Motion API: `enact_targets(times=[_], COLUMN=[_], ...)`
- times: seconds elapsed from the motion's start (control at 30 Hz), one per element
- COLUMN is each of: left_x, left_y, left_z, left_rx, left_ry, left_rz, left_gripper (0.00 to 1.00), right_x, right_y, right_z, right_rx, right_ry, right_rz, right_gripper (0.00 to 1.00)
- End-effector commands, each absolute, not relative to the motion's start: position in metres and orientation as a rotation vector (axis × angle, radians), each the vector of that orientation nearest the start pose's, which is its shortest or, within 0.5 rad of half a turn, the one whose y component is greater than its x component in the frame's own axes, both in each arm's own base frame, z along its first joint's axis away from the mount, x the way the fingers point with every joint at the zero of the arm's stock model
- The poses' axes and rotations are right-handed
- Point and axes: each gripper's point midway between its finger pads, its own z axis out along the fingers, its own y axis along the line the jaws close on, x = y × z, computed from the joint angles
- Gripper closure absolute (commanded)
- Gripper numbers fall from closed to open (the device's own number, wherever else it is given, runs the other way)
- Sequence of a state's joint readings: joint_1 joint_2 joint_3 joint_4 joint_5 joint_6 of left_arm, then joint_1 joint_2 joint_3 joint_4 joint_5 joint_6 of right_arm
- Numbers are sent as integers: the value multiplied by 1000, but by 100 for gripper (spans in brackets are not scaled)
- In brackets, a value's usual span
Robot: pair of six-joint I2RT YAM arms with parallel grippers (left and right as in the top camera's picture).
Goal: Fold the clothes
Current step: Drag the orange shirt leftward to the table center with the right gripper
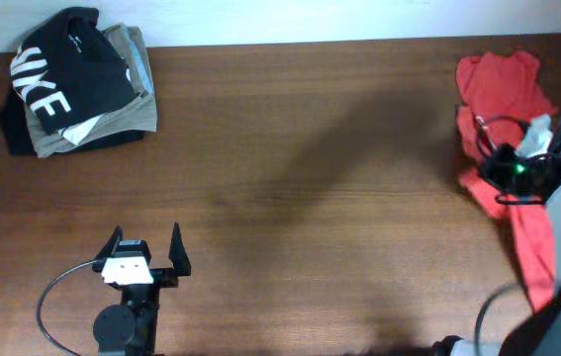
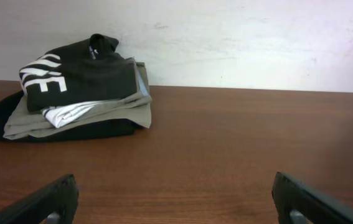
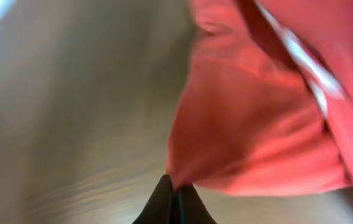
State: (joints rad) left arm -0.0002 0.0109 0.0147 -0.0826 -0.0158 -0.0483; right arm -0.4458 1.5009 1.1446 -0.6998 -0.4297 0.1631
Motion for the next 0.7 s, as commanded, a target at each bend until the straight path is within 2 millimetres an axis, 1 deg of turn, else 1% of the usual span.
enact_targets(times=[0.0, 0.03, 0.07, 0.1, 0.13, 0.17, 0.2, 0.23, 0.27, 0.3, 0.33, 0.4, 0.43, 0.47, 0.5, 0.53, 0.57, 0.6, 0.63, 0.67], left_x=[246, 246, 246, 246, 246, 246, 246, 246, 246, 246, 246, 246, 246, 246, 246, 246, 246, 246, 246, 246], left_y=[4, 4, 4, 4, 4, 4, 4, 4, 4, 4, 4, 4, 4, 4, 4, 4, 4, 4, 4, 4], left_z=[156, 156, 156, 156, 156, 156, 156, 156, 156, 156, 156, 156, 156, 156, 156, 156, 156, 156, 156, 156], left_rx=[-46, -47, -46, -46, -47, -46, -46, -47, -47, -46, -46, -47, -47, -47, -46, -47, -47, -47, -46, -46], left_ry=[1650, 1650, 1650, 1651, 1650, 1650, 1650, 1650, 1650, 1650, 1650, 1650, 1650, 1650, 1650, 1650, 1650, 1650, 1650, 1650], left_rz=[-11, -11, -11, -11, -11, -11, -11, -11, -11, -11, -11, -11, -11, -11, -11, -11, -11, -11, -11, -11], left_gripper=[1, 1, 1, 1, 1, 1, 1, 1, 1, 1, 1, 1, 1, 1, 1, 1, 1, 1, 1, 1], right_x=[375, 379, 381, 381, 379, 376, 370, 364, 359, 355, 344, 340, 343, 347, 354, 361, 365, 370, 376, 385], right_y=[6, 54, 88, 136, 172, 199, 235, 261, 282, 298, 329, 341, 341, 337, 329, 322, 316, 309, 298, 285], right_z=[222, 239, 246, 250, 252, 251, 248, 244, 236, 229, 201, 182, 167, 164, 164, 168, 173, 181, 190, 192], right_rx=[317, 202, 127, 18, -58, -108, -187, -244, -277, -291, -323, -344, -333, -316, -296, -283, -291, -299, -311, -275], right_ry=[2319, 2282, 2265, 2248, 2235, 2227, 2220, 2214, 2223, 2238, 2300, 2342, 2376, 2382, 2378, 2365, 2347, 2326, 2300, 2303], right_rz=[697, 776, 839, 923, 987, 1033, 1093, 1135, 1168, 1198, 1247, 1250, 1240, 1233, 1224, 1226, 1244, 1281, 1316, 1309], right_gripper=[96, 96, 96, 96, 96, 96, 96, 96, 96, 96, 96, 95, 75, 60, 50, 19, 8, 0, 1, 1])
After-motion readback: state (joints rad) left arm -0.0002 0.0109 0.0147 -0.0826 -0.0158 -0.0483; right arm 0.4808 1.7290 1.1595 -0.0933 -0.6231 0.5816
